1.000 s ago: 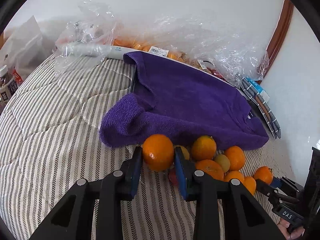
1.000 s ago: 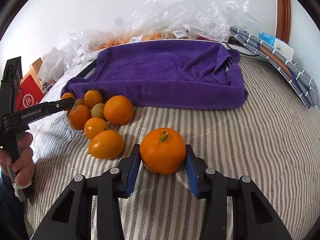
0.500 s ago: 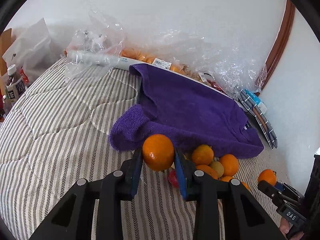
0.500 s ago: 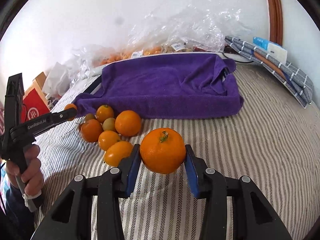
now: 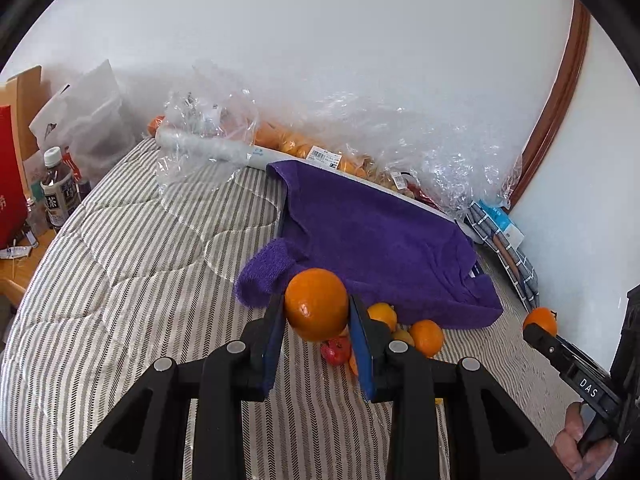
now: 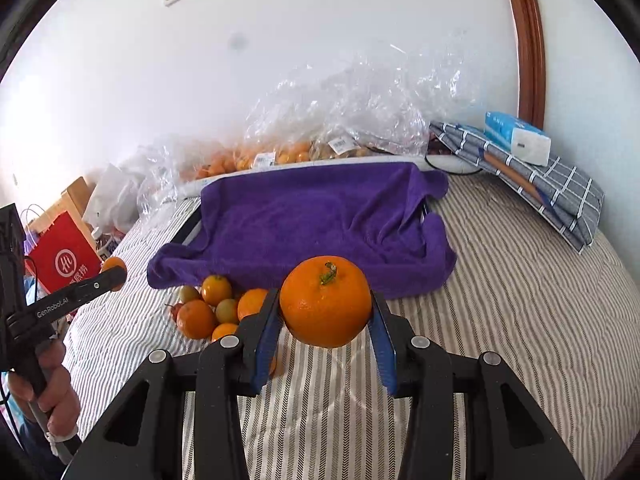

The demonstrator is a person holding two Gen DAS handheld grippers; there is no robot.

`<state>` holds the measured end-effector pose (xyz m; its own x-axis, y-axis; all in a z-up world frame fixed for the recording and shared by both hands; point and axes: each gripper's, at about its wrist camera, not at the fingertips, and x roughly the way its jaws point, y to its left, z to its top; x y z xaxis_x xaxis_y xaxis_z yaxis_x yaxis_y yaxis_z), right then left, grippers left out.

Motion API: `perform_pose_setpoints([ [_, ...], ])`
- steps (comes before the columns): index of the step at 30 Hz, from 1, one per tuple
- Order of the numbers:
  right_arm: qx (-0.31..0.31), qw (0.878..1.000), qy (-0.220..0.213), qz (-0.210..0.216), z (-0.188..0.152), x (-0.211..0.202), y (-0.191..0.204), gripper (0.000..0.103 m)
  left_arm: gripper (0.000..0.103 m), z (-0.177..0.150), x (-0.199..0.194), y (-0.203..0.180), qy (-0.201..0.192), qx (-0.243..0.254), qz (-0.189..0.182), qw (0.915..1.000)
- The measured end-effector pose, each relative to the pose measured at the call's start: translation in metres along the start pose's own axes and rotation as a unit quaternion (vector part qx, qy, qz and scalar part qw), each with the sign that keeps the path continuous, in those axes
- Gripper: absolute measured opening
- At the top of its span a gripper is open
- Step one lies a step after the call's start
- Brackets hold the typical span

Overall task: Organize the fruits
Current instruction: 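Lift both held oranges and carry them over the purple towel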

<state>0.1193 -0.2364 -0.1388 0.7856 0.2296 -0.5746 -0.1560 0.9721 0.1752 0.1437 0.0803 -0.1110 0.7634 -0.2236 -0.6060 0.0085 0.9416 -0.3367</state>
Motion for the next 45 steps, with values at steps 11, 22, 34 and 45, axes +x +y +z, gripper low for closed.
perform_pose_setpoints([
  [11, -0.001, 0.999, -0.027, -0.026, 0.035, -0.005, -0.005, 0.042, 0.03, 0.044, -0.011, -0.017, -0.035, 0.015, 0.004, 0.9993],
  [22, 0.005, 0.999, -0.037, -0.024, 0.07, 0.032, -0.009, 0.042, 0.03, 0.083, 0.035, -0.033, -0.047, 0.026, 0.016, 0.9984],
  [34, -0.004, 0.999, -0.035, -0.029, 0.097, 0.093, -0.024, 0.042, 0.03, 0.098, 0.114, -0.045, -0.009, 0.032, 0.026, 0.9991],
  [45, 0.001, 1.0, 0.022, -0.017, 0.083, 0.145, -0.037, 0.042, 0.03, 0.072, 0.16, -0.038, 0.057, 0.032, 0.037, 0.9972],
])
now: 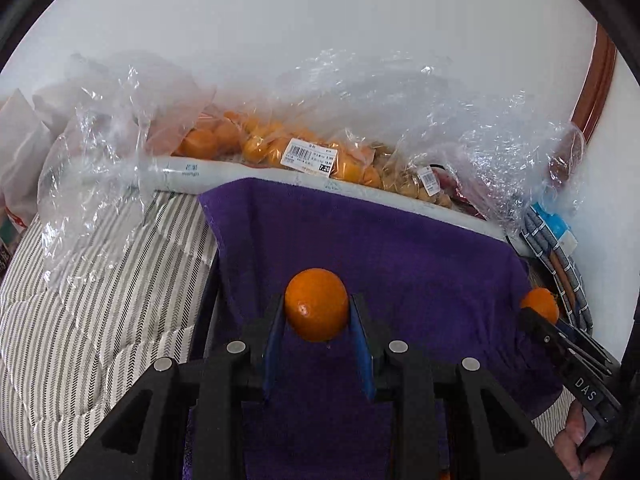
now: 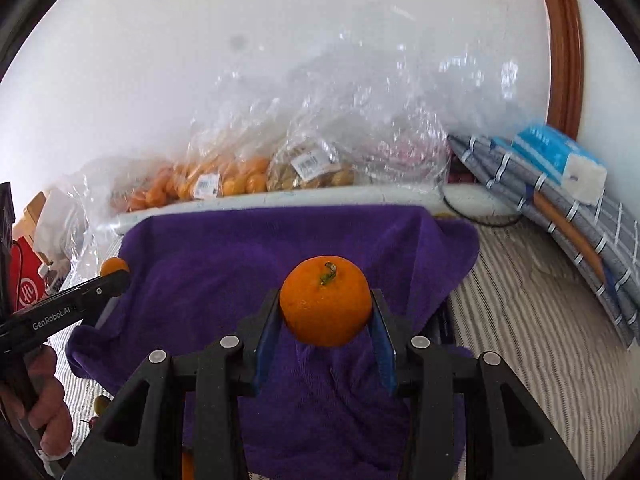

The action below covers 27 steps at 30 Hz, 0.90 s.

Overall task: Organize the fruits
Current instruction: 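Lift both held oranges and carry them over the purple towel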

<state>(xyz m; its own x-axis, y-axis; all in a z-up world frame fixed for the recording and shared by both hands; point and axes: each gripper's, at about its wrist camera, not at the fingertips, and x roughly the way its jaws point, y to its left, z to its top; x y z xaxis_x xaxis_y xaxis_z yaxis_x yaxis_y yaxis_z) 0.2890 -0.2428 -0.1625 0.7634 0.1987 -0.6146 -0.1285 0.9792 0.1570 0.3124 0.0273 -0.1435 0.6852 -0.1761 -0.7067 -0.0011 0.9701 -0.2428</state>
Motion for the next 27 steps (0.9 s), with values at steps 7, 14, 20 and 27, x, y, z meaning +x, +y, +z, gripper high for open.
perform_pose_setpoints([
  [7, 0.003, 1.0, 0.026, -0.005, -0.007, 0.016, -0.004, 0.042, 0.03, -0.001, 0.003, 0.005, 0.01, -0.014, -0.012, 0.9998],
  [14, -0.001, 0.999, 0.037, -0.011, -0.01, 0.023, -0.005, 0.042, 0.03, -0.005, 0.012, -0.002, 0.022, -0.001, 0.003, 0.9998],
  [20, -0.003, 0.999, 0.045, -0.012, -0.012, 0.025, -0.006, 0.043, 0.03, -0.006, 0.015, -0.003, 0.03, 0.005, 0.015, 0.9994],
  [27, -0.008, 0.999, 0.048, -0.011, -0.013, 0.026, -0.004, 0.043, 0.03, -0.008, 0.021, -0.005, 0.041, 0.007, 0.016, 0.999],
])
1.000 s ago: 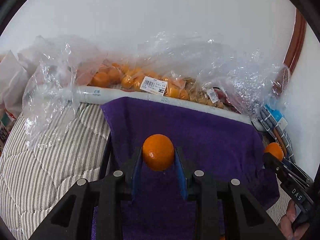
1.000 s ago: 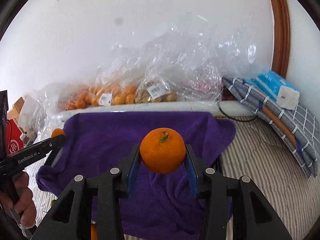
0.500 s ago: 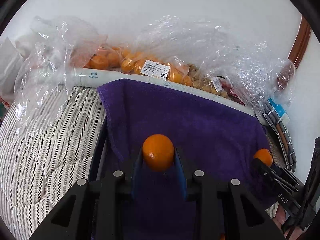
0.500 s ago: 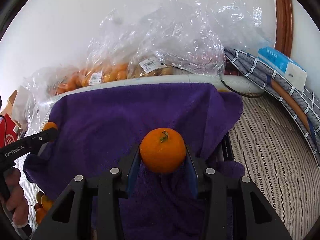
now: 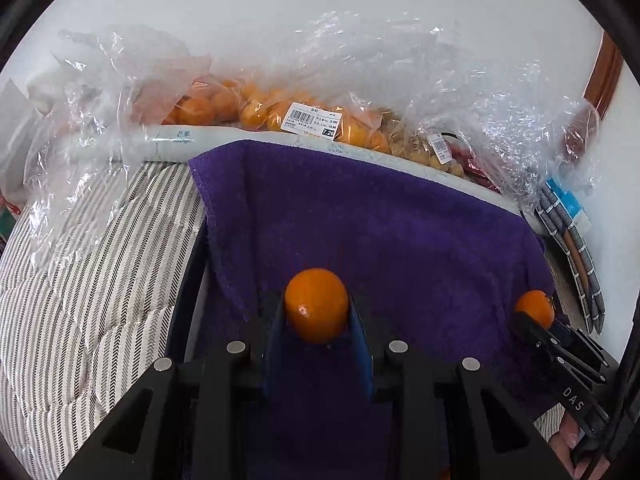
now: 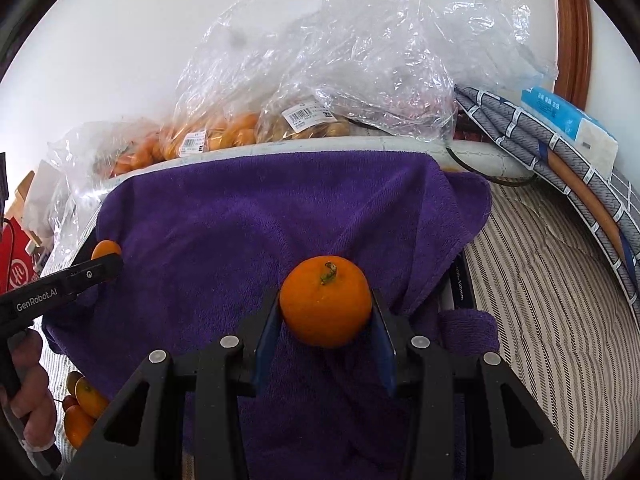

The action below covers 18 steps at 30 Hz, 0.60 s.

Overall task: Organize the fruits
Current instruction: 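Lift both held oranges and carry them over the purple towel, then lower both oranges onto the purple towel and open both grippers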

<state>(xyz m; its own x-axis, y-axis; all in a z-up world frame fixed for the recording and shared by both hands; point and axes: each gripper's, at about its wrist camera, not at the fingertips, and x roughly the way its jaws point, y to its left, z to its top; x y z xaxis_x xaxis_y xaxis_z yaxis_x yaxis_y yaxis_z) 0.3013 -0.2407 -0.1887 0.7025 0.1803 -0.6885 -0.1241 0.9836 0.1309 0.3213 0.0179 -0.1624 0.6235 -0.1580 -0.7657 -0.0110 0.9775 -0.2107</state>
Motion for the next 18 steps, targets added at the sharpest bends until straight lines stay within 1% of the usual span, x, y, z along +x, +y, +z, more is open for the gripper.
perform_pose_setpoints([
  [4, 0.0, 1.0, 0.0, -0.001, -0.0005, -0.0007, -0.0001, 0.043, 0.03, -0.0004, 0.0025, 0.0011, 0.006, -0.002, -0.002, 1.0],
  [7, -0.002, 1.0, 0.002, -0.002, -0.0008, -0.0009, 0.0006, 0.043, 0.03, -0.0008, 0.0039, 0.0001, 0.006, 0.004, 0.006, 1.0],
  [18, 0.007, 1.0, -0.011, -0.001, 0.0005, -0.0097, -0.0049, 0.044, 0.03, -0.0012, 0.0068, -0.0017, 0.01, 0.008, 0.01, 0.9999],
])
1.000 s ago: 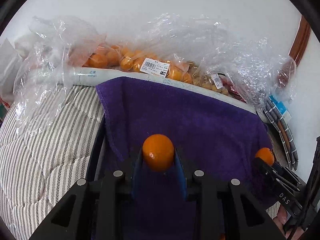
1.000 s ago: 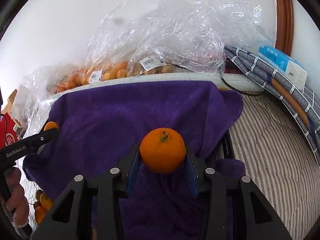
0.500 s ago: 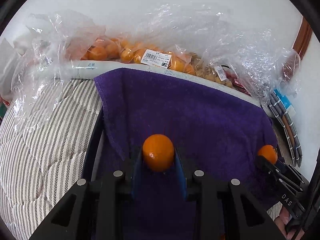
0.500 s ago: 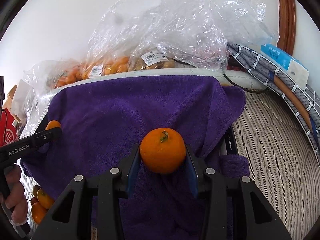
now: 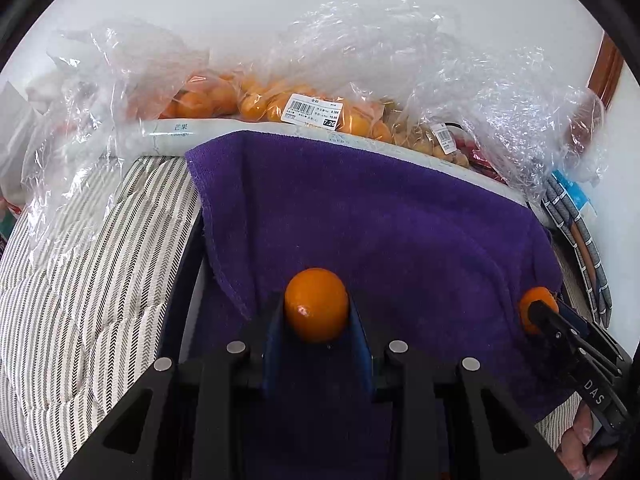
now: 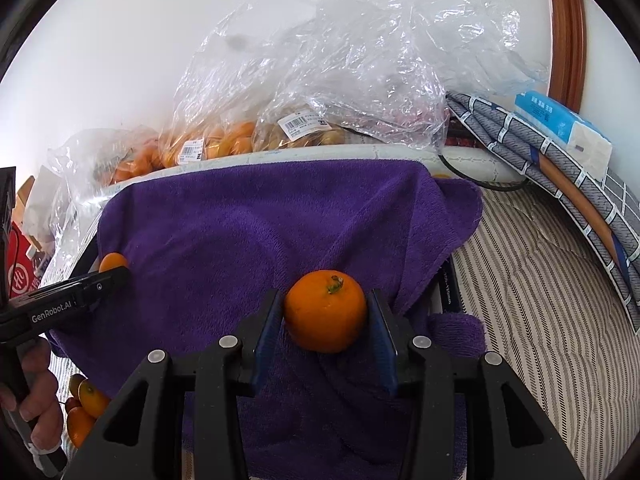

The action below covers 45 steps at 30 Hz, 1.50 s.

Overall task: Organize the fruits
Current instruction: 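Lower both oranges onto the purple towel and open both grippers, then withdraw both open grippers from the towel back toward the fruit cluster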

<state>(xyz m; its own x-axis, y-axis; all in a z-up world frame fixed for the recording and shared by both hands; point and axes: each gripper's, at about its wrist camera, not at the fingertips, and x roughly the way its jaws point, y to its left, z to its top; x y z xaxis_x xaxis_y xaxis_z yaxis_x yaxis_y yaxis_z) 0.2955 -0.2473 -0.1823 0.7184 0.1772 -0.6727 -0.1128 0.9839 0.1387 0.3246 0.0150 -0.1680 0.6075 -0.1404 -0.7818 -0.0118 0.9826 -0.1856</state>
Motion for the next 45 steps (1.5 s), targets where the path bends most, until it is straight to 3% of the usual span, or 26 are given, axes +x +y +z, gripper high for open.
perform_pose_setpoints([
  [6, 0.005, 1.0, -0.014, 0.003, 0.002, -0.009, -0.002, 0.054, 0.031, 0.0, -0.004, -0.003, -0.011, 0.008, 0.001, 0.9999],
  [8, 0.007, 1.0, -0.014, 0.007, 0.002, -0.01, -0.003, 0.054, 0.039, 0.0, -0.007, -0.005, -0.018, 0.013, 0.0, 0.9998],
  [11, 0.012, 1.0, -0.014, 0.013, 0.003, -0.013, -0.004, 0.054, 0.042, 0.001, -0.013, -0.007, -0.035, 0.019, -0.002, 0.9992],
  [19, 0.005, 0.999, -0.04, 0.024, 0.003, -0.027, 0.003, 0.054, 0.043, 0.0, -0.028, -0.006, -0.078, 0.015, -0.002, 0.9969],
  [28, -0.021, 0.998, -0.052, 0.0, 0.004, -0.053, 0.017, 0.054, 0.043, 0.0, -0.037, -0.01, -0.113, 0.023, 0.027, 0.9929],
  [32, -0.011, 0.998, -0.066, -0.006, -0.004, -0.078, 0.017, 0.054, 0.043, -0.002, -0.052, -0.02, -0.124, 0.032, 0.004, 0.9917],
  [35, 0.002, 0.997, -0.071, -0.012, -0.011, -0.099, 0.017, 0.054, 0.043, -0.002, -0.064, -0.028, -0.114, 0.042, -0.029, 0.9921],
  [39, -0.001, 0.997, -0.066, -0.029, -0.024, -0.123, 0.02, 0.054, 0.043, -0.012, -0.079, -0.036, -0.105, 0.049, -0.026, 0.9929],
  [45, 0.009, 0.998, -0.053, -0.023, -0.05, -0.142, 0.017, 0.054, 0.043, -0.04, -0.101, -0.024, -0.086, 0.045, -0.027, 0.9949],
])
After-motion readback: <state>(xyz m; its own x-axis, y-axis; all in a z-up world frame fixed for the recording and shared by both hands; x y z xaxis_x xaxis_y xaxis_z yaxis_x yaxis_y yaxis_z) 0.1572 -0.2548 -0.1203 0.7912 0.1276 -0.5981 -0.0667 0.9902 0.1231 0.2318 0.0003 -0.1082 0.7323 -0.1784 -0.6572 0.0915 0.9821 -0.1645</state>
